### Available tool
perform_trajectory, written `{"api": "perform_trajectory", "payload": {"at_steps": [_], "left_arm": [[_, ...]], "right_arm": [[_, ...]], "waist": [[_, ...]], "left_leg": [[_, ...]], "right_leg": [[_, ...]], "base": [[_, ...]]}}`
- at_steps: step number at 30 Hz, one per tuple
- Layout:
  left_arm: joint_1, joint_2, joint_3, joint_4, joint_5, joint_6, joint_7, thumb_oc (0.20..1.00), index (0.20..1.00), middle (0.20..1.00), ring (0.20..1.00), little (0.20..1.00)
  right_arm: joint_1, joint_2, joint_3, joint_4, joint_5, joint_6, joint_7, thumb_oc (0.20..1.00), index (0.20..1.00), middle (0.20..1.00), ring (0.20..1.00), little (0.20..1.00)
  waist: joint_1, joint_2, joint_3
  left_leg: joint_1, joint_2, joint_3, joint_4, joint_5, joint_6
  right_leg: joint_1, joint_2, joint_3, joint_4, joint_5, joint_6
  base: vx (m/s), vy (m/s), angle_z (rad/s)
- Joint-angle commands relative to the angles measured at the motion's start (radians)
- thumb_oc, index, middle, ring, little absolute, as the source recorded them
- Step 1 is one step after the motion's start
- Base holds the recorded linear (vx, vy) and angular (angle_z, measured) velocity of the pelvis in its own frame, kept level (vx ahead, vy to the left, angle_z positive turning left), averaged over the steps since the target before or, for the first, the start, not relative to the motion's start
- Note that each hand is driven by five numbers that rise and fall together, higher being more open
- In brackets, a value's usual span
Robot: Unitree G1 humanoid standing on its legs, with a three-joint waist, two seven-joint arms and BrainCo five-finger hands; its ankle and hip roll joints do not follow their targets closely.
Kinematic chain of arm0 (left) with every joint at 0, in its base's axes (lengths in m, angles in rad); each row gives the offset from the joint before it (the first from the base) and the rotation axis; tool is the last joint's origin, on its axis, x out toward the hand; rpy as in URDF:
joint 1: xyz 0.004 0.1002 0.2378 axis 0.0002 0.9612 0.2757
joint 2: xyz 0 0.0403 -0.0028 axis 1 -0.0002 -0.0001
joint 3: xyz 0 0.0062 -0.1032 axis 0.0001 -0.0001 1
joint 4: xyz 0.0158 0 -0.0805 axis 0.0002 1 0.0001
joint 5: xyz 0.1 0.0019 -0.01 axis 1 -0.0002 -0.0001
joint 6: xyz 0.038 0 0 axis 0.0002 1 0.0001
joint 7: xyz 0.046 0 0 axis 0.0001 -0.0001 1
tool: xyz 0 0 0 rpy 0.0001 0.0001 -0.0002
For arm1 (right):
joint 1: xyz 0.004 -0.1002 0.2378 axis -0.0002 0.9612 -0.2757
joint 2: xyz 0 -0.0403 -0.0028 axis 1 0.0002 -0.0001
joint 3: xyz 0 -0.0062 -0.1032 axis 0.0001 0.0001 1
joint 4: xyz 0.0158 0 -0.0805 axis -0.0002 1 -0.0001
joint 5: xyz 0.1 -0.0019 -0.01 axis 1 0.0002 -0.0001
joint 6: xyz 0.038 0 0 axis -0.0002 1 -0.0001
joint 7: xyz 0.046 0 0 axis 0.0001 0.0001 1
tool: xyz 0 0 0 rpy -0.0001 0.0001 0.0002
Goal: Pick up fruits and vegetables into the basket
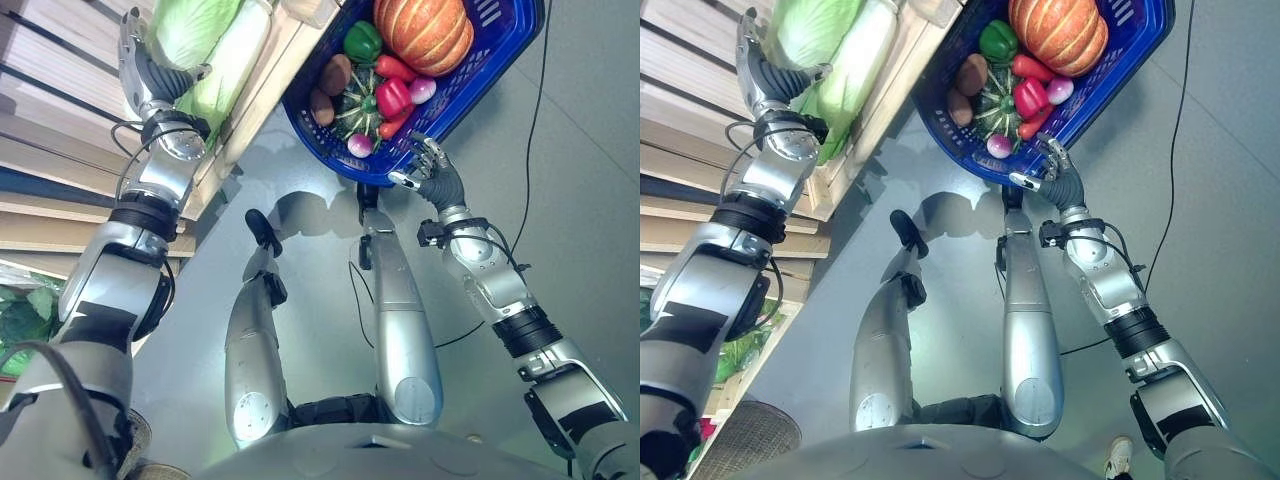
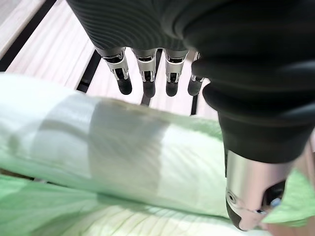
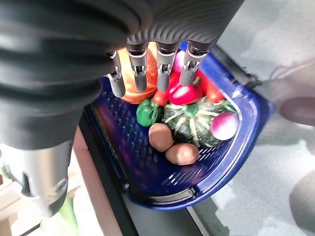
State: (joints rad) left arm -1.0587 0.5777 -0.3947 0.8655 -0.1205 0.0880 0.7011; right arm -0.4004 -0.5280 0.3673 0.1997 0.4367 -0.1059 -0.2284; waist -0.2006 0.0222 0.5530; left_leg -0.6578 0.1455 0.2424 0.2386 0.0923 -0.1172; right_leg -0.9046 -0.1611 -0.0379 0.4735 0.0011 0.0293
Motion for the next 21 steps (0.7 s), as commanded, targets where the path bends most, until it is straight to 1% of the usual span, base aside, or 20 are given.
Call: {"api": "perform_trajectory", "payload": {"at_steps": [1, 3, 4, 5, 6, 7, 8, 10, 11, 13, 16, 17, 20, 21], "left_arm": [[-0.034, 0.092, 0.042, 0.102, -0.074, 0.064, -0.062, 1.000, 1.000, 1.000, 1.000, 1.000], [-0.041, 0.095, 0.017, 0.150, -0.088, 0.112, -0.142, 1.000, 1.000, 1.000, 1.000, 1.000], [-0.041, 0.093, 0.005, 0.170, -0.100, 0.150, -0.187, 1.000, 1.000, 1.000, 1.000, 1.000], [-0.041, 0.093, 0.005, 0.170, -0.100, 0.150, -0.188, 1.000, 1.000, 1.000, 1.000, 1.000], [-0.038, 0.090, -0.015, 0.200, -0.116, 0.173, -0.246, 1.000, 1.000, 1.000, 1.000, 1.000], [-0.023, 0.081, -0.024, 0.210, -0.103, 0.177, -0.259, 1.000, 1.000, 1.000, 1.000, 1.000], [-0.017, 0.078, -0.039, 0.218, -0.115, 0.198, -0.290, 1.000, 1.000, 1.000, 1.000, 1.000], [-0.009, 0.069, -0.045, 0.229, -0.129, 0.218, -0.310, 1.000, 1.000, 1.000, 1.000, 1.000], [-0.001, 0.065, -0.047, 0.232, -0.128, 0.225, -0.315, 1.000, 1.000, 1.000, 1.000, 1.000], [0.007, 0.060, -0.052, 0.248, -0.146, 0.251, -0.345, 1.000, 1.000, 1.000, 1.000, 1.000], [0.014, 0.054, -0.052, 0.251, -0.148, 0.266, -0.342, 1.000, 1.000, 1.000, 1.000, 1.000], [0.013, 0.053, -0.051, 0.252, -0.157, 0.283, -0.343, 1.000, 1.000, 1.000, 1.000, 1.000], [0.020, 0.053, -0.047, 0.253, -0.153, 0.289, -0.323, 1.000, 1.000, 1.000, 1.000, 1.000], [0.022, 0.055, -0.046, 0.251, -0.158, 0.288, -0.316, 0.564, 0.564, 0.564, 0.564, 0.564]], "right_arm": [[0.054, 0.000, 0.010, -0.075, 0.032, -0.046, 0.022, 1.000, 1.000, 1.000, 1.000, 1.000], [0.050, 0.001, 0.010, -0.075, 0.028, -0.042, 0.025, 1.000, 1.000, 1.000, 1.000, 1.000], [0.049, 0.000, 0.009, -0.076, 0.031, -0.039, 0.029, 1.000, 1.000, 1.000, 1.000, 1.000], [0.049, 0.000, 0.008, -0.077, 0.031, -0.039, 0.029, 1.000, 1.000, 1.000, 1.000, 1.000], [0.045, -0.001, 0.008, -0.076, 0.033, -0.035, 0.034, 1.000, 1.000, 1.000, 1.000, 1.000], [0.049, -0.002, 0.010, -0.077, 0.035, -0.026, 0.035, 1.000, 1.000, 1.000, 1.000, 1.000], [0.034, -0.012, 0.006, -0.080, 0.046, -0.016, 0.040, 1.000, 1.000, 1.000, 1.000, 1.000], [0.023, -0.018, 0.004, -0.081, 0.054, -0.003, 0.044, 1.000, 1.000, 1.000, 1.000, 1.000], [0.029, -0.018, 0.006, -0.080, 0.054, -0.001, 0.044, 1.000, 1.000, 1.000, 1.000, 1.000], [0.023, -0.026, 0.000, -0.085, 0.058, 0.010, 0.054, 1.000, 1.000, 1.000, 1.000, 1.000], [0.023, -0.029, -0.001, -0.091, 0.057, 0.018, 0.057, 1.000, 1.000, 1.000, 1.000, 1.000], [0.024, -0.028, -0.001, -0.094, 0.056, 0.020, 0.055, 1.000, 1.000, 1.000, 1.000, 1.000], [0.025, -0.029, 0.002, -0.094, 0.057, 0.016, 0.052, 1.000, 1.000, 1.000, 1.000, 1.000], [0.024, -0.030, 0.002, -0.093, 0.057, 0.015, 0.051, 1.000, 1.000, 1.000, 1.000, 1.000]], "waist": [[-0.032, -0.025, -0.033], [-0.037, -0.027, -0.033], [-0.040, -0.027, -0.033], [-0.039, -0.027, -0.033], [-0.044, -0.026, -0.033], [-0.047, -0.026, -0.033], [-0.050, -0.024, -0.033], [-0.054, -0.021, -0.033], [-0.055, -0.020, -0.033], [-0.061, -0.019, -0.033], [-0.064, -0.019, -0.033], [-0.064, -0.020, -0.033], [-0.064, -0.020, -0.033], [-0.063, -0.020, -0.033]], "left_leg": [[-0.115, 0.003, -0.038, 0.149, -0.045, -0.005], [-0.118, 0.004, -0.036, 0.151, -0.046, -0.006], [-0.118, 0.004, -0.035, 0.151, -0.045, -0.007], [-0.119, 0.004, -0.035, 0.151, -0.045, -0.007], [-0.116, 0.003, -0.032, 0.149, -0.044, -0.007], [-0.094, 0.003, -0.039, 0.158, -0.075, -0.017], [-0.111, 0.005, -0.024, 0.146, -0.043, -0.010], [-0.107, 0.005, -0.017, 0.143, -0.041, -0.012], [-0.087, 0.004, -0.026, 0.152, -0.070, -0.021], [-0.087, 0.004, -0.021, 0.156, -0.072, -0.023], [-0.086, 0.004, -0.019, 0.159, -0.072, -0.024], [-0.089, 0.005, -0.017, 0.162, -0.073, -0.023], [-0.090, 0.006, -0.015, 0.162, -0.073, -0.023], [-0.091, 0.007, -0.016, 0.163, -0.072, -0.023]], "right_leg": [[0.018, 0.048, -0.017, 0.043, -0.055, 0.026], [0.016, 0.050, -0.015, 0.041, -0.053, 0.026], [0.015, 0.050, -0.014, 0.040, -0.052, 0.027], [0.015, 0.050, -0.013, 0.040, -0.052, 0.027], [0.016, 0.051, -0.012, 0.036, -0.049, 0.027], [0.039, 0.051, -0.009, 0.046, -0.081, 0.033], [0.019, 0.049, -0.009, 0.033, -0.048, 0.027], [0.020, 0.049, -0.007, 0.030, -0.046, 0.027], [0.041, 0.049, -0.005, 0.040, -0.078, 0.033], [0.038, 0.047, -0.001, 0.044, -0.081, 0.032], [0.038, 0.047, 0.001, 0.044, -0.081, 0.031], [0.037, 0.047, 0.001, 0.045, -0.082, 0.031], [0.037, 0.048, 0.003, 0.045, -0.083, 0.029], [0.037, 0.048, 0.003, 0.045, -0.083, 0.029]], "base": [[0.01, -0.001, -0.03], [0.01, 0.006, -0.04], [0.01, 0.010, -0.03], [0.01, 0.028, -0.05], [0.08, 0.042, -0.07], [0.02, 0.073, -0.08], [0.02, 0.074, -0.06], [0.02, 0.067, -0.05], [0.08, 0.057, -0.08], [0.05, 0.064, -0.09], [0.01, 0.027, -0.06], [0.01, 0.012, -0.05], [0.00, 0.008, -0.02], [0.00, 0.000, 0.00]]}}
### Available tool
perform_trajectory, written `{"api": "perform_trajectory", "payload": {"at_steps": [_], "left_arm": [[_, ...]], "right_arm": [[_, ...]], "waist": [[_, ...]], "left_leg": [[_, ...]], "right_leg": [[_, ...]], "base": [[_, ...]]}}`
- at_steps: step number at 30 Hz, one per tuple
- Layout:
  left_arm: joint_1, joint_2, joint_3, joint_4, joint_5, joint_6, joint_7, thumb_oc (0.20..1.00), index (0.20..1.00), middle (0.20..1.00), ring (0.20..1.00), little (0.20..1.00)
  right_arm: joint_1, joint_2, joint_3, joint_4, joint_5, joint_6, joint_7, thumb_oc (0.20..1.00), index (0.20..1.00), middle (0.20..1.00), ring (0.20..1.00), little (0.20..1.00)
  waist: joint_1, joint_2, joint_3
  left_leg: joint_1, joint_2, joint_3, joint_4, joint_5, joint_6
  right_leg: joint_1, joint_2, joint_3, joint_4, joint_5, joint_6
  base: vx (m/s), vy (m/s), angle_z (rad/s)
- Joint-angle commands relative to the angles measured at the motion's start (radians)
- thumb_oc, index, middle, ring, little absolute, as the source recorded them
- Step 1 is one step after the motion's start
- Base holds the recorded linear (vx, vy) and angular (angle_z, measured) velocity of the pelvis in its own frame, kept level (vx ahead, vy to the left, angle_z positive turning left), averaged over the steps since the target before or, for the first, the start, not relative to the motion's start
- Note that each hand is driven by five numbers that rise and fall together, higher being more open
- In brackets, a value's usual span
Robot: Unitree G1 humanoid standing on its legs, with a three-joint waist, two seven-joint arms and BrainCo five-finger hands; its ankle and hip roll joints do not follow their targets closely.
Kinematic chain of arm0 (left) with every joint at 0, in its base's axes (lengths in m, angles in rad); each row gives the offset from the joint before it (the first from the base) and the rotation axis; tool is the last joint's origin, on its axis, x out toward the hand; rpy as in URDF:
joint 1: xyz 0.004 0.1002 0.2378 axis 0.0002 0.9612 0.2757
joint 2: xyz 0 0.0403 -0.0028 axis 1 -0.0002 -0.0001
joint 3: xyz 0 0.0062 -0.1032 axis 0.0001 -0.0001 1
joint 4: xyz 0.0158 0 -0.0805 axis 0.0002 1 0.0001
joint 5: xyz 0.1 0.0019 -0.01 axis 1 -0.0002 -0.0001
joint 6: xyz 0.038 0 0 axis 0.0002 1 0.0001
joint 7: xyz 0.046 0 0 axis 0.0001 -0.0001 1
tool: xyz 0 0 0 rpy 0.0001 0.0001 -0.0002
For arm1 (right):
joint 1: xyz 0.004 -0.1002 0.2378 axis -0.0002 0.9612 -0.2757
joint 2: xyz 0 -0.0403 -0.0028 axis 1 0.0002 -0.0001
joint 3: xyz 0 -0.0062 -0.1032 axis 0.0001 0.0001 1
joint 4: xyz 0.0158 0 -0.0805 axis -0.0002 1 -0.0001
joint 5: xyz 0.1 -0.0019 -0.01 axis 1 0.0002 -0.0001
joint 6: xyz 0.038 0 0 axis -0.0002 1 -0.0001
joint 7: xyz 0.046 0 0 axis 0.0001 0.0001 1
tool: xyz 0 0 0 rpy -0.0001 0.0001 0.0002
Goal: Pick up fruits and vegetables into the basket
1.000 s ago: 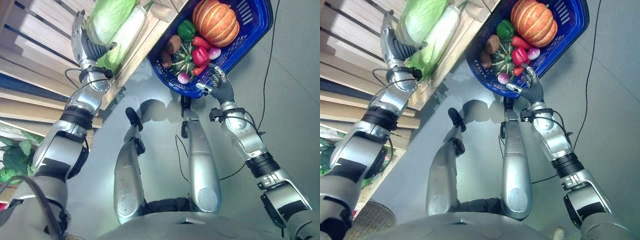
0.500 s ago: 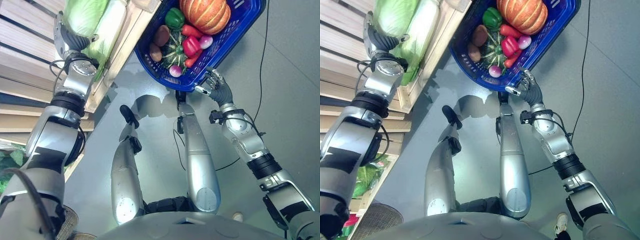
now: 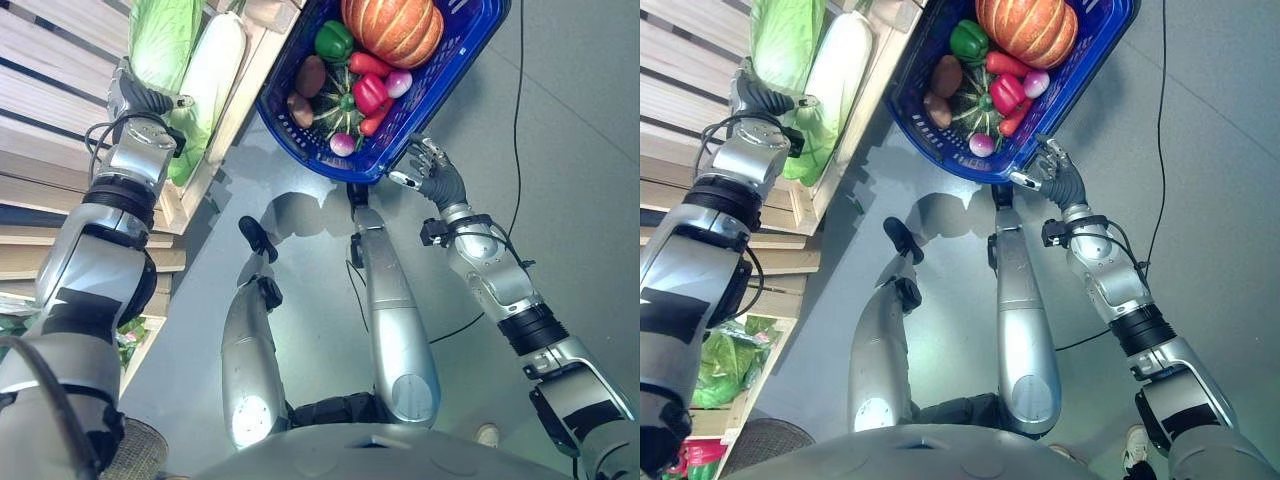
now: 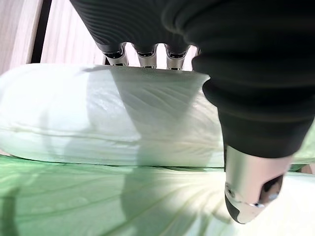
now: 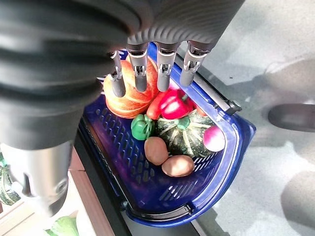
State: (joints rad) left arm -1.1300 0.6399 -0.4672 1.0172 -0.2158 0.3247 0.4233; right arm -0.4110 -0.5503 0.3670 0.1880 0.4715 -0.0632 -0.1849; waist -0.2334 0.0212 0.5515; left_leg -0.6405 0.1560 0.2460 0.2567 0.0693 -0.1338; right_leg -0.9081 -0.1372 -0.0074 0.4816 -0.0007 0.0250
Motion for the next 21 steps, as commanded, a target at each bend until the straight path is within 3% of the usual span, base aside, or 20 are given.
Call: {"api": "perform_trajectory", "payload": {"at_steps": [1, 2, 8, 10, 11, 12, 16, 17, 21], "left_arm": [[0.095, -0.007, 0.027, 0.098, -0.064, 0.052, -0.036, 0.464, 0.464, 0.464, 0.464, 0.464], [0.096, -0.008, 0.031, 0.093, -0.062, 0.051, -0.032, 0.200, 0.200, 0.200, 0.200, 0.200], [0.121, -0.008, 0.049, 0.059, -0.078, 0.020, 0.010, 0.200, 0.200, 0.200, 0.200, 0.200], [0.128, -0.007, 0.076, 0.035, -0.121, -0.024, 0.040, 0.200, 0.200, 0.200, 0.200, 0.200], [0.143, -0.013, 0.084, 0.024, -0.135, -0.038, 0.047, 0.200, 0.200, 0.200, 0.200, 0.200], [0.139, -0.011, 0.091, 0.018, -0.139, -0.046, 0.052, 0.200, 0.200, 0.200, 0.200, 0.200], [0.177, -0.016, 0.130, -0.041, -0.187, -0.102, 0.080, 0.200, 0.200, 0.200, 0.200, 0.200], [0.203, -0.022, 0.152, -0.078, -0.211, -0.153, 0.096, 0.200, 0.200, 0.200, 0.200, 0.200], [0.260, -0.038, 0.194, -0.173, -0.239, -0.255, 0.101, 0.200, 0.200, 0.200, 0.200, 0.200]], "right_arm": [[0.035, -0.008, 0.002, -0.082, 0.022, -0.028, 0.007, 1.000, 1.000, 1.000, 1.000, 1.000], [0.035, -0.010, 0.001, -0.084, 0.023, -0.026, 0.006, 1.000, 1.000, 1.000, 1.000, 1.000], [0.043, -0.007, -0.001, -0.094, 0.019, -0.034, 0.004, 1.000, 1.000, 1.000, 1.000, 1.000], [0.037, -0.007, -0.008, -0.104, 0.013, -0.044, 0.008, 1.000, 1.000, 1.000, 1.000, 1.000], [0.046, -0.003, -0.008, -0.109, 0.012, -0.051, 0.009, 1.000, 1.000, 1.000, 1.000, 1.000], [0.039, -0.004, -0.011, -0.114, 0.009, -0.057, 0.010, 1.000, 1.000, 1.000, 1.000, 1.000], [0.038, 0.002, -0.027, -0.163, 0.003, -0.090, 0.020, 1.000, 1.000, 1.000, 1.000, 1.000], [0.033, 0.004, -0.037, -0.194, -0.014, -0.111, 0.026, 1.000, 1.000, 1.000, 1.000, 1.000], [0.020, 0.016, -0.056, -0.251, -0.049, -0.118, 0.041, 1.000, 1.000, 1.000, 1.000, 1.000]], "waist": [[-0.030, -0.019, -0.031], [-0.029, -0.019, -0.031], [-0.023, -0.020, -0.031], [-0.017, -0.020, -0.031], [-0.015, -0.022, -0.031], [-0.014, -0.022, -0.031], [0.000, -0.022, -0.031], [0.008, -0.019, -0.031], [0.027, -0.013, -0.031]], "left_leg": [[-0.109, -0.004, -0.020, 0.146, -0.049, -0.006], [-0.110, -0.004, -0.019, 0.147, -0.049, -0.006], [-0.104, -0.006, -0.023, 0.148, -0.050, -0.003], [-0.114, -0.004, -0.013, 0.133, -0.018, 0.007], [-0.088, -0.006, -0.024, 0.141, -0.048, -0.002], [-0.105, -0.005, -0.014, 0.130, -0.019, 0.008], [-0.081, -0.006, -0.019, 0.121, -0.018, 0.011], [-0.068, -0.008, -0.022, 0.117, -0.019, 0.012], [-0.034, -0.014, -0.027, 0.104, -0.020, 0.016]], "right_leg": [[0.040, 0.024, -0.027, 0.037, -0.081, 0.033], [0.040, 0.024, -0.028, 0.037, -0.081, 0.032], [0.050, 0.024, -0.028, 0.037, -0.084, 0.030], [0.040, 0.024, -0.032, 0.025, -0.054, 0.022], [0.069, 0.022, -0.033, 0.033, -0.085, 0.029], [0.051, 0.022, -0.035, 0.021, -0.055, 0.023], [0.080, 0.017, -0.046, 0.014, -0.057, 0.024], [0.094, 0.014, -0.050, 0.012, -0.060, 0.024], [0.130, 0.004, -0.062, 0.000, -0.061, 0.026]], "base": [[0.00, 0.000, 0.00], [0.00, 0.000, 0.00], [0.00, 0.000, 0.00], [-0.03, 0.000, 0.01], [-0.07, -0.005, 0.00], [0.00, 0.000, 0.00], [-0.02, -0.016, 0.02], [0.00, 0.000, 0.00], [0.00, 0.000, 0.00]]}}
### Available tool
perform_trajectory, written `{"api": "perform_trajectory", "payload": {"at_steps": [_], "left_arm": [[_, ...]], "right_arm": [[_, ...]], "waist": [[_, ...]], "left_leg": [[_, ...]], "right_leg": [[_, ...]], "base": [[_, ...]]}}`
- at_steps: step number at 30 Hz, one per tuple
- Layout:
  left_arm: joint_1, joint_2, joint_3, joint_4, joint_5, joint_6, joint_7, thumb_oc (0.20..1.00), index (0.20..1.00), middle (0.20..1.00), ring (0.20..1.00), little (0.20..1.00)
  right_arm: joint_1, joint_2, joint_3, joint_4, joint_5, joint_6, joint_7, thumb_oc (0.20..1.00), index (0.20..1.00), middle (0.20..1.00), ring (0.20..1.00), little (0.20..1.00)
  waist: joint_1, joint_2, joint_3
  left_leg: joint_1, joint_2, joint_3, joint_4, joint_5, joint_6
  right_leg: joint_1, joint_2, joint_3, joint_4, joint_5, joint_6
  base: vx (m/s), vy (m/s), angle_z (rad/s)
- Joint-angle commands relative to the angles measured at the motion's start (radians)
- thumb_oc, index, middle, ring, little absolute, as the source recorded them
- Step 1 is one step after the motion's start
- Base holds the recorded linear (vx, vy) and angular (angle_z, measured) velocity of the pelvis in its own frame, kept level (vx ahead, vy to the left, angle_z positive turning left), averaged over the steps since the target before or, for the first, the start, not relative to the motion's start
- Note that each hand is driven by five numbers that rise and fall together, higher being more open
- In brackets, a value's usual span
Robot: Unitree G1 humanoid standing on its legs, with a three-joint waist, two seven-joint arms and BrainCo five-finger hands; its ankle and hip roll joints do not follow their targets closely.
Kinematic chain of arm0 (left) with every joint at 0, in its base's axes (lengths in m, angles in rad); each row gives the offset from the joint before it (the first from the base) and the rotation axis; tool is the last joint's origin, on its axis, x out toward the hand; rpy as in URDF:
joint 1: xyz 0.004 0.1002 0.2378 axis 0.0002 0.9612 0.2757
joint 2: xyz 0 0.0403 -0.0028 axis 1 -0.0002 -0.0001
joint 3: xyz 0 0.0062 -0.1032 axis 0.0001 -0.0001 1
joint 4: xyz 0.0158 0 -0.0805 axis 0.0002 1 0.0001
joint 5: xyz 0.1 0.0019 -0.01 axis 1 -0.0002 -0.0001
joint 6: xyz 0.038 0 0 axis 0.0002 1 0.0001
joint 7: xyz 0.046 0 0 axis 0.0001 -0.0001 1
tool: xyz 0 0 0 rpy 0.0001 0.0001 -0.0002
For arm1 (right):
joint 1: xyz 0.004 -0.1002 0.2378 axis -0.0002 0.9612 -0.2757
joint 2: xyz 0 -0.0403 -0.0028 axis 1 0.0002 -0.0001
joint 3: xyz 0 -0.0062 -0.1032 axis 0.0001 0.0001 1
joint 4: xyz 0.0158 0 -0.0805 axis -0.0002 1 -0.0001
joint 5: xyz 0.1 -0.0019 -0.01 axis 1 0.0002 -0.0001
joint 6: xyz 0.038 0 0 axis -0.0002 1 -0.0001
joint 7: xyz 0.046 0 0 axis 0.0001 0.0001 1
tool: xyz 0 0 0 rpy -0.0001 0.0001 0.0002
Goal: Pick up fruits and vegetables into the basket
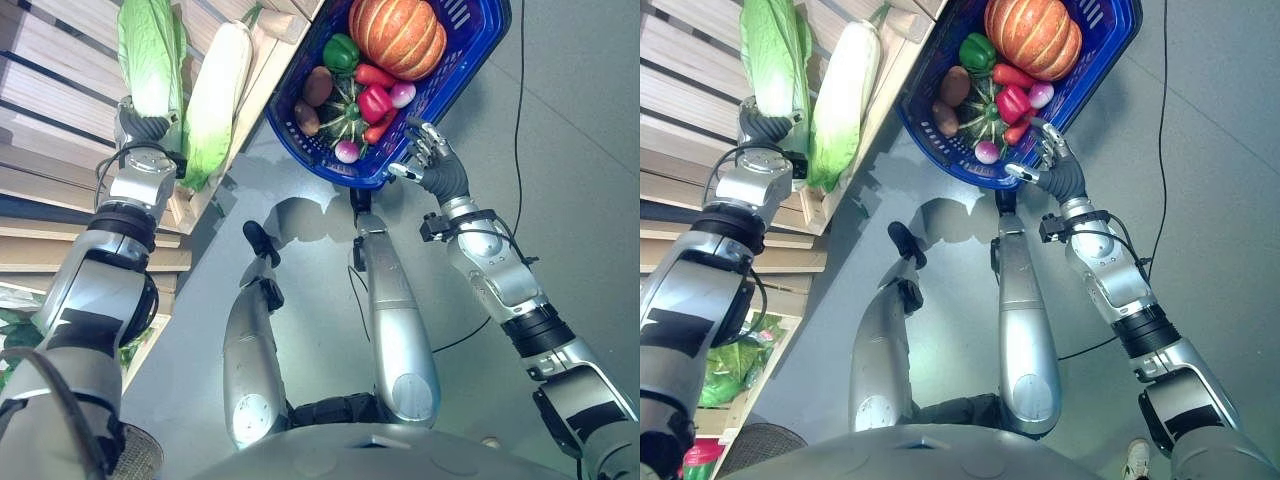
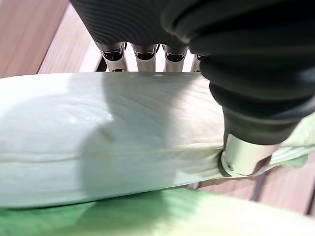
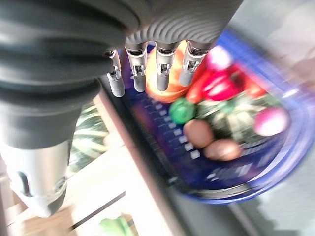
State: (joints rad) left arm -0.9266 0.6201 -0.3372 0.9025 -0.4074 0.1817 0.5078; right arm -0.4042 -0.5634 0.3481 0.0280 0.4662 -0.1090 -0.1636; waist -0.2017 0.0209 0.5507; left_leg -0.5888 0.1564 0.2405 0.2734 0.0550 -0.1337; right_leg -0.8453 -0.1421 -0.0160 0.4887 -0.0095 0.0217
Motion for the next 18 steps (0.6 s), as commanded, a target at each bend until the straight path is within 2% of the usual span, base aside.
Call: {"api": "perform_trajectory", "payload": {"at_steps": [1, 2, 5, 8, 18], "left_arm": [[0.071, -0.024, 0.071, -0.083, -0.053, -0.130, 0.021, 0.200, 0.200, 0.200, 0.200, 0.200], [0.096, -0.034, 0.087, -0.124, -0.058, -0.173, 0.022, 0.200, 0.200, 0.200, 0.200, 0.200], [0.144, -0.046, 0.112, -0.202, -0.054, -0.253, 0.031, 0.200, 0.200, 0.200, 0.200, 0.200], [0.184, -0.059, 0.136, -0.282, 0.006, -0.341, 0.051, 0.200, 0.200, 0.200, 0.200, 0.200], [0.216, -0.065, 0.169, -0.562, 0.257, -0.515, 0.047, 0.200, 0.200, 0.200, 0.200, 0.200]], "right_arm": [[0.011, 0.030, -0.040, -0.101, -0.048, -0.073, 0.022, 1.000, 1.000, 1.000, 1.000, 1.000], [0.003, 0.034, -0.046, -0.118, -0.054, -0.076, 0.026, 1.000, 1.000, 1.000, 1.000, 1.000], [-0.019, 0.043, -0.056, -0.150, -0.065, -0.077, 0.032, 1.000, 1.000, 1.000, 1.000, 1.000], [-0.046, 0.063, -0.065, -0.179, -0.045, -0.072, 0.040, 1.000, 1.000, 1.000, 1.000, 1.000], [-0.158, 0.122, -0.045, -0.240, 0.034, -0.044, 0.092, 1.000, 1.000, 1.000, 1.000, 1.000]], "waist": [[-0.001, -0.011, -0.031], [0.010, -0.009, -0.031], [0.031, -0.007, -0.031], [0.058, -0.013, -0.031], [0.135, -0.028, -0.031]], "left_leg": [[-0.078, -0.016, -0.022, 0.085, -0.006, 0.017], [-0.065, -0.019, -0.026, 0.080, -0.008, 0.019], [-0.043, -0.022, -0.032, 0.073, -0.011, 0.022], [-0.019, -0.026, -0.043, 0.074, -0.018, 0.027], [0.046, -0.036, -0.074, 0.077, -0.039, 0.041]], "right_leg": [[0.074, 0.007, -0.055, -0.009, -0.052, 0.030], [0.090, 0.003, -0.062, -0.014, -0.053, 0.031], [0.120, -0.006, -0.076, -0.027, -0.051, 0.033], [0.158, -0.013, -0.092, -0.038, -0.050, 0.035], [0.249, -0.031, -0.131, -0.054, -0.046, 0.042]], "base": [[0.00, -0.013, 0.05], [0.00, -0.024, 0.06], [-0.01, -0.041, 0.10], [-0.01, -0.076, 0.10], [-0.01, -0.074, 0.13]]}}
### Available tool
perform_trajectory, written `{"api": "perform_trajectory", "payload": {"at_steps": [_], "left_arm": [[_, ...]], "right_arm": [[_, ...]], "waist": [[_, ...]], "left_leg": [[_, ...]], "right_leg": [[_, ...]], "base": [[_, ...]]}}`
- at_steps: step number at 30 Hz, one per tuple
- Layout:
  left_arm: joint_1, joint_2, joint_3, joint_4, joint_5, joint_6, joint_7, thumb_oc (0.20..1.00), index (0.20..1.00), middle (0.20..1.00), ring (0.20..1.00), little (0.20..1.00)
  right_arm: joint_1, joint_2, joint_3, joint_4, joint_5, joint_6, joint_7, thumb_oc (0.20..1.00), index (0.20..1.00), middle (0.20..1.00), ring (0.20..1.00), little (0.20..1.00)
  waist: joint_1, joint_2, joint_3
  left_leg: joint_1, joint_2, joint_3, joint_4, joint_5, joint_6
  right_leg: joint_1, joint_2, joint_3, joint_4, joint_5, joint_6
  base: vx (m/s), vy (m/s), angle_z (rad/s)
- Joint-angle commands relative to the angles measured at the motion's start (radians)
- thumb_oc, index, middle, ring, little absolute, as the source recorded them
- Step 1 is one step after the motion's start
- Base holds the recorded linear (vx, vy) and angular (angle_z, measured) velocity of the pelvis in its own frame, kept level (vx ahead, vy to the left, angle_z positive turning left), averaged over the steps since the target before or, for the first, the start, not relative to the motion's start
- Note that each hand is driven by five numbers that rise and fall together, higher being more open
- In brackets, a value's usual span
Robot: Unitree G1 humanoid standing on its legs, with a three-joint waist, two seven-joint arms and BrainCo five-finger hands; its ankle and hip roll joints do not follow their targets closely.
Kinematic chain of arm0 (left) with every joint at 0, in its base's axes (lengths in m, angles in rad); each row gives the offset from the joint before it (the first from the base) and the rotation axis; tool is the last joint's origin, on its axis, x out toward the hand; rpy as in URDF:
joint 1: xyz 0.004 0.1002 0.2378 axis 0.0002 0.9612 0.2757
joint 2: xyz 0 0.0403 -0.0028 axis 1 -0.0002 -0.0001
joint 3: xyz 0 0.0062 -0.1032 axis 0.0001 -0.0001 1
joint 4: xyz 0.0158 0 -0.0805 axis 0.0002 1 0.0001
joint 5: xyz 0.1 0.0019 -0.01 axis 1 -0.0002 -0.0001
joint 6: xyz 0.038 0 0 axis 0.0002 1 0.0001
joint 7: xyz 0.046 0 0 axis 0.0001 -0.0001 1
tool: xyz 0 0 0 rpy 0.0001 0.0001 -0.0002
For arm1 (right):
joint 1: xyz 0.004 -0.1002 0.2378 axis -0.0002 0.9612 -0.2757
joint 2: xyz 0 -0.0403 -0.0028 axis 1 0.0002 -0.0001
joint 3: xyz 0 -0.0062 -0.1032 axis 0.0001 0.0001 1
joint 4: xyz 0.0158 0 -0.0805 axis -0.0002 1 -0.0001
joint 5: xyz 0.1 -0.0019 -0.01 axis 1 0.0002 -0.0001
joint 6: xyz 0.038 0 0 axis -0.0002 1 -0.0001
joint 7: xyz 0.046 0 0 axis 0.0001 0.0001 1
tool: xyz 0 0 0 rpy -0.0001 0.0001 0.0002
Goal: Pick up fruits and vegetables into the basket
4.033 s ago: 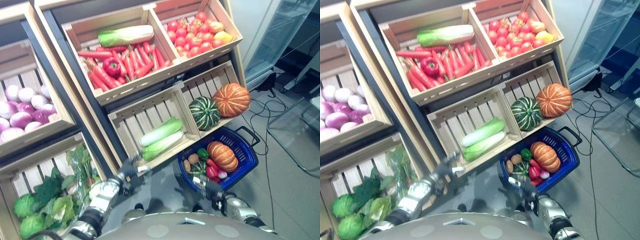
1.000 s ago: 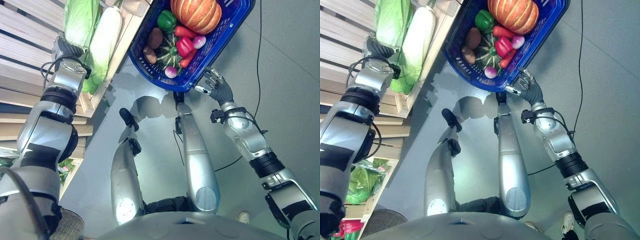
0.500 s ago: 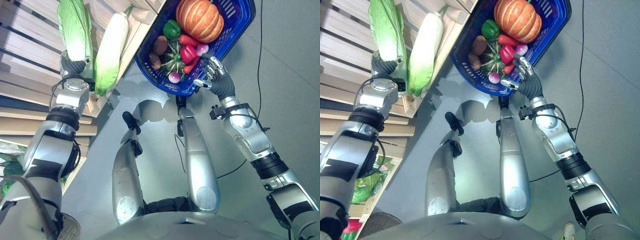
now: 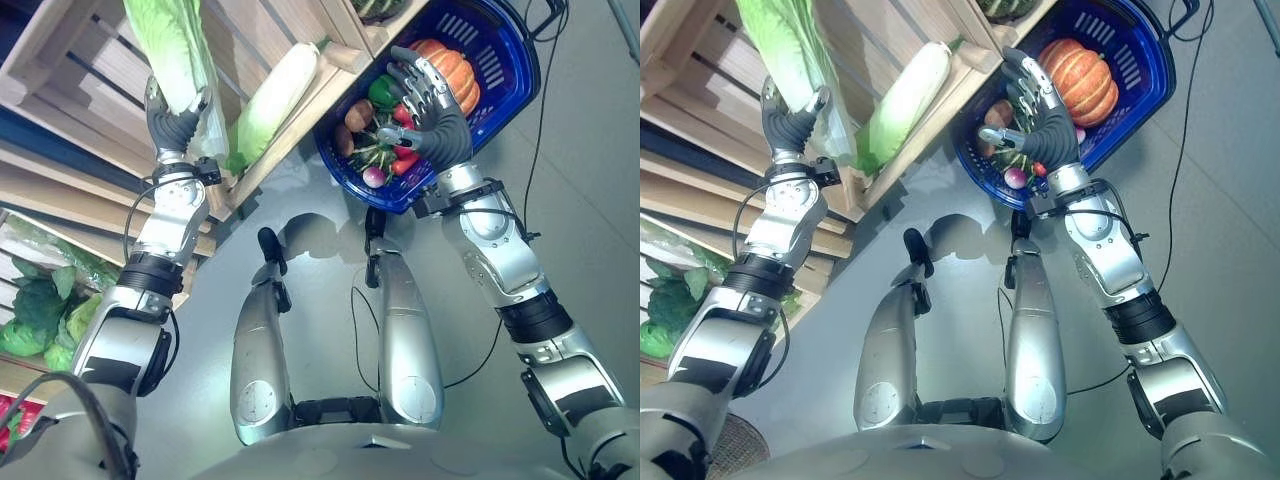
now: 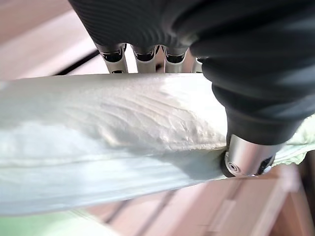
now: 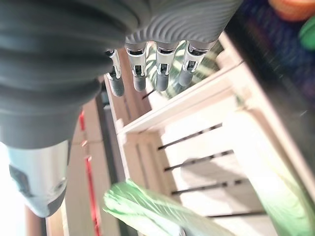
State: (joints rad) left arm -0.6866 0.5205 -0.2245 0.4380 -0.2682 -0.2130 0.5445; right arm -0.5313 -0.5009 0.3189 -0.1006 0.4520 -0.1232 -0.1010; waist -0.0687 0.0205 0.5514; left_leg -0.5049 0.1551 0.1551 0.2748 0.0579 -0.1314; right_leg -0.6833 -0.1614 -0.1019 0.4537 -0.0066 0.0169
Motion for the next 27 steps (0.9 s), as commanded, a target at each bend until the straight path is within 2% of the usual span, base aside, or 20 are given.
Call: {"api": "perform_trajectory", "payload": {"at_steps": [1, 5, 9, 15, 20, 27], "left_arm": [[-0.024, 0.033, 0.055, -0.113, 0.133, -0.126, 0.005, 0.200, 0.200, 0.200, 0.200, 0.200], [-0.032, 0.028, 0.043, -0.175, 0.180, -0.172, -0.024, 0.200, 0.200, 0.200, 0.200, 0.200], [-0.056, 0.038, 0.008, -0.228, 0.309, -0.210, -0.031, 0.200, 0.200, 0.200, 0.200, 0.200], [-0.082, 0.083, -0.042, -0.267, 0.473, -0.186, -0.009, 0.200, 0.200, 0.200, 0.200, 0.200], [-0.097, 0.112, -0.083, -0.282, 0.538, -0.179, -0.005, 0.200, 0.200, 0.200, 0.200, 0.200], [-0.085, 0.123, -0.117, -0.307, 0.666, -0.188, 0.064, 0.200, 0.200, 0.200, 0.200, 0.200]], "right_arm": [[-0.041, 0.069, -0.012, -0.116, 0.050, -0.024, 0.030, 1.000, 1.000, 1.000, 1.000, 1.000], [-0.091, 0.109, 0.002, -0.133, 0.081, -0.009, 0.020, 1.000, 1.000, 1.000, 1.000, 1.000], [-0.144, 0.157, 0.014, -0.143, 0.163, 0.016, -0.001, 1.000, 1.000, 1.000, 1.000, 1.000], [-0.180, 0.175, 0.018, -0.160, 0.207, 0.008, -0.055, 1.000, 1.000, 1.000, 1.000, 1.000], [-0.191, 0.184, 0.021, -0.164, 0.235, -0.006, -0.103, 1.000, 1.000, 1.000, 1.000, 1.000], [-0.174, 0.190, 0.013, -0.130, 0.305, -0.041, -0.181, 1.000, 1.000, 1.000, 1.000, 1.000]], "waist": [[0.006, -0.028, -0.031], [0.029, -0.033, -0.031], [0.048, -0.039, -0.031], [0.060, -0.046, -0.031], [0.064, -0.049, -0.031], [0.062, -0.054, -0.031]], "left_leg": [[-0.033, -0.036, 0.009, 0.076, -0.043, 0.040], [-0.015, -0.041, -0.001, 0.078, -0.049, 0.043], [0.004, -0.044, -0.007, 0.083, -0.057, 0.048], [0.027, -0.045, -0.009, 0.083, -0.062, 0.050], [0.048, -0.046, -0.011, 0.086, -0.068, 0.051], [0.059, -0.046, -0.007, 0.083, -0.065, 0.052]], "right_leg": [[0.093, -0.013, -0.047, -0.020, -0.049, 0.047], [0.122, -0.018, -0.060, -0.027, -0.047, 0.049], [0.143, -0.022, -0.069, -0.024, -0.046, 0.053], [0.173, -0.025, -0.074, -0.035, -0.039, 0.059], [0.194, -0.032, -0.077, -0.043, -0.034, 0.065], [0.204, -0.036, -0.075, -0.059, -0.018, 0.068]], "base": [[0.00, -0.073, 0.05], [0.00, -0.064, 0.11], [0.00, -0.050, 0.09], [0.01, -0.019, 0.09], [0.01, -0.006, 0.06], [0.00, 0.000, 0.01]]}}
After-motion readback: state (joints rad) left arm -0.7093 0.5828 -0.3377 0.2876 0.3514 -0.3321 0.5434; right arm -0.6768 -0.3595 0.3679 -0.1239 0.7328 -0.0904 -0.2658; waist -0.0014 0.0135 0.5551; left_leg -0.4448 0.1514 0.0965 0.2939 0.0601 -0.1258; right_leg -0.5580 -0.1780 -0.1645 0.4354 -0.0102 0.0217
